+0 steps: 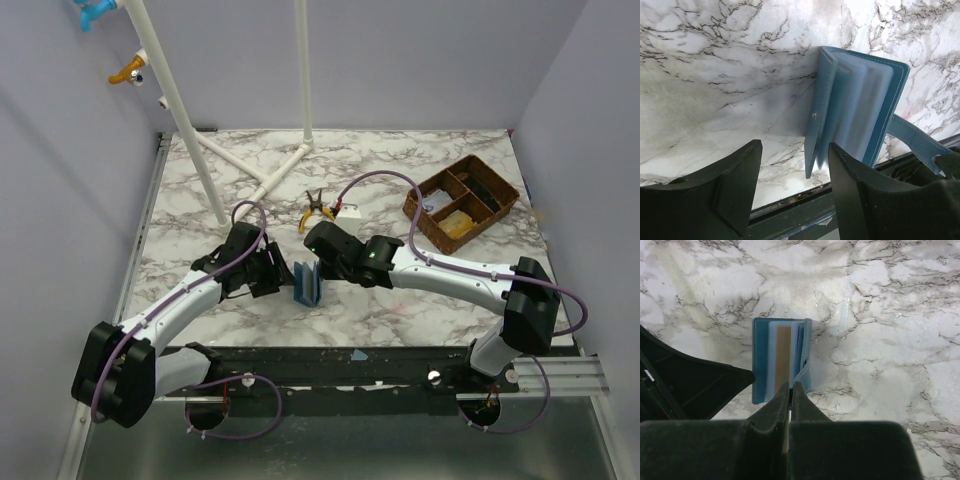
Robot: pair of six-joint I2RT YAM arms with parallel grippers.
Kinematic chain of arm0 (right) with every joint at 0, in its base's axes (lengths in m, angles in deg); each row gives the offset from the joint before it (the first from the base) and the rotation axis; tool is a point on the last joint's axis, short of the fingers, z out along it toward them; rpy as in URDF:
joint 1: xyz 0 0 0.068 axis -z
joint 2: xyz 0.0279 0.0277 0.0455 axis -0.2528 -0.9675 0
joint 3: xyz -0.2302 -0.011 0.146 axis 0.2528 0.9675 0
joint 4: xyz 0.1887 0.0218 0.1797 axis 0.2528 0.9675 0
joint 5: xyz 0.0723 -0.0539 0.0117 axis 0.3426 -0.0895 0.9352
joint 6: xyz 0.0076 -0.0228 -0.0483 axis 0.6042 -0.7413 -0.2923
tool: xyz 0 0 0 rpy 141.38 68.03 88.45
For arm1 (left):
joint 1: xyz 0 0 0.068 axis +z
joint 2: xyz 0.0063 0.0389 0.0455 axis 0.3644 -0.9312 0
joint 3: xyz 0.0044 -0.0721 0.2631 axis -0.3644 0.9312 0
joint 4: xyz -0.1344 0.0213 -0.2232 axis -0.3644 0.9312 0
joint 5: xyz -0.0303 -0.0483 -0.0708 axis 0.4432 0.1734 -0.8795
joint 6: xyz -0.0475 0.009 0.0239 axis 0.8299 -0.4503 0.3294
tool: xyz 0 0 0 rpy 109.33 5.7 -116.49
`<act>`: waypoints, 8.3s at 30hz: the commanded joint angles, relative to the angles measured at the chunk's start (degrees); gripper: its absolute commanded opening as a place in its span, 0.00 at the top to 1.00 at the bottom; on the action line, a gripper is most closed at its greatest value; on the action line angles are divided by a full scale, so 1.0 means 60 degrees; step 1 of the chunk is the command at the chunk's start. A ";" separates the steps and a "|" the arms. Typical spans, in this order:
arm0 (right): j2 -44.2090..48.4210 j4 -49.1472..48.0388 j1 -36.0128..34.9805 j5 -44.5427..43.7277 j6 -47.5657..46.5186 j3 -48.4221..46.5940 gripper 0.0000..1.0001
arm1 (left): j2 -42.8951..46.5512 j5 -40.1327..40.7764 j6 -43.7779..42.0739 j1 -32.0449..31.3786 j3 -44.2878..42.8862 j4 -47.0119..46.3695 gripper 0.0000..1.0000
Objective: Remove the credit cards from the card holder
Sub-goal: Open the card holder at the center of the board.
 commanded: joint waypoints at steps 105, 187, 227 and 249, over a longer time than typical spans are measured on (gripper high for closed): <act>0.2739 0.0160 0.2442 0.0338 -0.0573 0.2013 0.46 | -0.6337 -0.0294 -0.0033 -0.2637 -0.5004 -0.0155 0.87; 0.0032 -0.4007 0.2441 0.3702 0.0213 0.4124 0.89 | -0.3875 0.0944 -0.0960 -0.1888 -0.2488 0.0044 0.82; 0.1053 -0.2462 0.2437 0.2369 0.0416 0.3740 0.67 | -0.4349 -0.0174 -0.0717 -0.2682 -0.4136 -0.0082 0.81; 0.2718 -0.1038 0.2441 0.1303 0.0627 0.3885 0.61 | -0.5717 -0.0730 -0.0465 -0.3112 -0.4951 -0.0524 0.56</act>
